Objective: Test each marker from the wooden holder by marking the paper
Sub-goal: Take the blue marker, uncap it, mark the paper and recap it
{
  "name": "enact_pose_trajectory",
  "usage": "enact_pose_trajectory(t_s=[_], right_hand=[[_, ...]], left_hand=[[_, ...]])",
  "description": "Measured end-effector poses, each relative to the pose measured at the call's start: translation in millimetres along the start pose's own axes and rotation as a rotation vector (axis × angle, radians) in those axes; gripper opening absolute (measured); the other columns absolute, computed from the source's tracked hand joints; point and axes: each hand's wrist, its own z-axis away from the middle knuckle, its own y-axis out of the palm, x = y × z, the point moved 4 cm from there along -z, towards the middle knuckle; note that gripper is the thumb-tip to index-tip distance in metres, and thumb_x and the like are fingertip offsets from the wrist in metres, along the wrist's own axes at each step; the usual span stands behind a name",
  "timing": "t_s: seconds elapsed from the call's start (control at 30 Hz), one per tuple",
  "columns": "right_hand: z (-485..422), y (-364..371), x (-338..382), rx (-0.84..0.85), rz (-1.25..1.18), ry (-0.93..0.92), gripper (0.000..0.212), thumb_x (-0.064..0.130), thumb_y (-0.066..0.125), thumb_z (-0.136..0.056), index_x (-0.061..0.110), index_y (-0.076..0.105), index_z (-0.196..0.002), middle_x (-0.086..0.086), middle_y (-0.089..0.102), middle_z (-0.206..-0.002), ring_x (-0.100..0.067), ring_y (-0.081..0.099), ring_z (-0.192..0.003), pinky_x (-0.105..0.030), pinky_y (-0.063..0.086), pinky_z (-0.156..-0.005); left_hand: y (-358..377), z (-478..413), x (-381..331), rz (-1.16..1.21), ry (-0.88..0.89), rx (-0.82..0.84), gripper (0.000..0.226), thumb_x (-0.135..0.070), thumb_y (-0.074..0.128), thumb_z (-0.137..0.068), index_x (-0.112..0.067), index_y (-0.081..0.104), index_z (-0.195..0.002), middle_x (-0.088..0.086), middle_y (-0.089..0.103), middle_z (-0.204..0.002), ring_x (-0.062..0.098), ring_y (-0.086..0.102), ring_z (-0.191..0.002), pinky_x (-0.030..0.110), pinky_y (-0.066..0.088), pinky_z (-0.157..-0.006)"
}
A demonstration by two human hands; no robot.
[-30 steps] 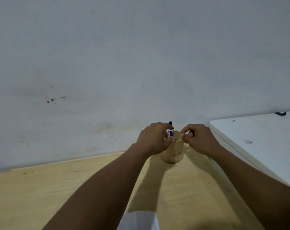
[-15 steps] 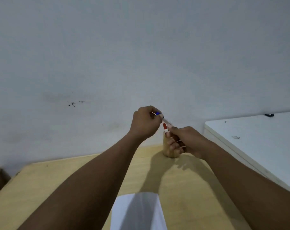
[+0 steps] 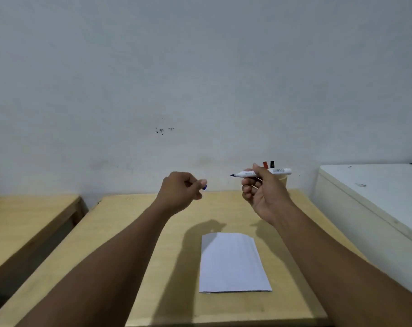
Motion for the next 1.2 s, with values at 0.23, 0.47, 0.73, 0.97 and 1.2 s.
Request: enact_pose_trajectory(t_s=[0.23, 0.47, 0.73, 0.97, 1.2], right_hand=[[-12.2, -24.5, -30.2, -0.046, 0.496, -0.096, 0.012, 0.014, 0.075, -0.09, 0.009, 0.065, -0.086, -0.011, 0.062, -0.064, -0.016, 0.052, -0.042, -0.024, 0.042, -0.041], [-20.1, -21.1, -82.3, 0.009, 0.599, -0.083, 0.008, 0.01, 0.07, -0.091, 0.003, 0.072, -0.093, -0.013, 0.07, -0.069, -0.022, 0.068, -0.051, -0.028, 0.051, -0.048], [-27.2, -13.6, -125.0, 0.033, 0.7, -0.103, 0.009, 0.014, 0.073, -0.088, 0.006, 0.072, -0.083, -0.012, 0.071, -0.066, -0.026, 0.07, -0.056, -0.032, 0.047, -0.049], [-20.0, -22.7, -138.7, 0.035, 0.861, -0.194, 0.01, 0.019, 0.076, -0.087, 0.012, 0.073, -0.081, -0.003, 0.074, -0.063, -0.017, 0.073, -0.055, -0.03, 0.058, -0.055], [-18.1, -20.5, -142.2, 0.094, 0.926, -0.216, 0.009, 0.021, 0.08, -0.084, 0.013, 0.075, -0.083, 0.001, 0.074, -0.064, -0.013, 0.072, -0.057, -0.033, 0.062, -0.062]], left_hand=[[22.5, 13.6, 67.8, -0.572, 0.016, 0.237, 0.023, -0.044, 0.067, -0.09, -0.022, 0.071, -0.084, -0.01, 0.067, -0.077, 0.017, 0.061, -0.084, 0.032, 0.05, -0.07], [50.8, 23.0, 104.1, -0.627, 0.024, 0.26, 0.02, -0.047, 0.056, -0.082, -0.028, 0.063, -0.077, -0.012, 0.066, -0.079, 0.015, 0.062, -0.079, 0.028, 0.041, -0.059], [57.1, 43.0, 115.5, -0.39, 0.029, 0.173, 0.082, -0.08, 0.06, -0.075, -0.028, 0.052, -0.138, -0.011, 0.061, -0.115, 0.012, 0.052, -0.106, 0.033, 0.049, -0.088], [61.3, 42.1, 122.0, -0.531, 0.069, 0.209, 0.12, -0.093, 0.062, -0.057, -0.025, 0.039, -0.152, -0.006, 0.05, -0.144, 0.017, 0.046, -0.13, 0.04, 0.044, -0.107], [62.3, 40.8, 124.2, -0.529, 0.07, 0.206, 0.116, -0.092, 0.064, -0.058, -0.026, 0.04, -0.151, -0.006, 0.05, -0.144, 0.016, 0.046, -0.127, 0.04, 0.044, -0.106]])
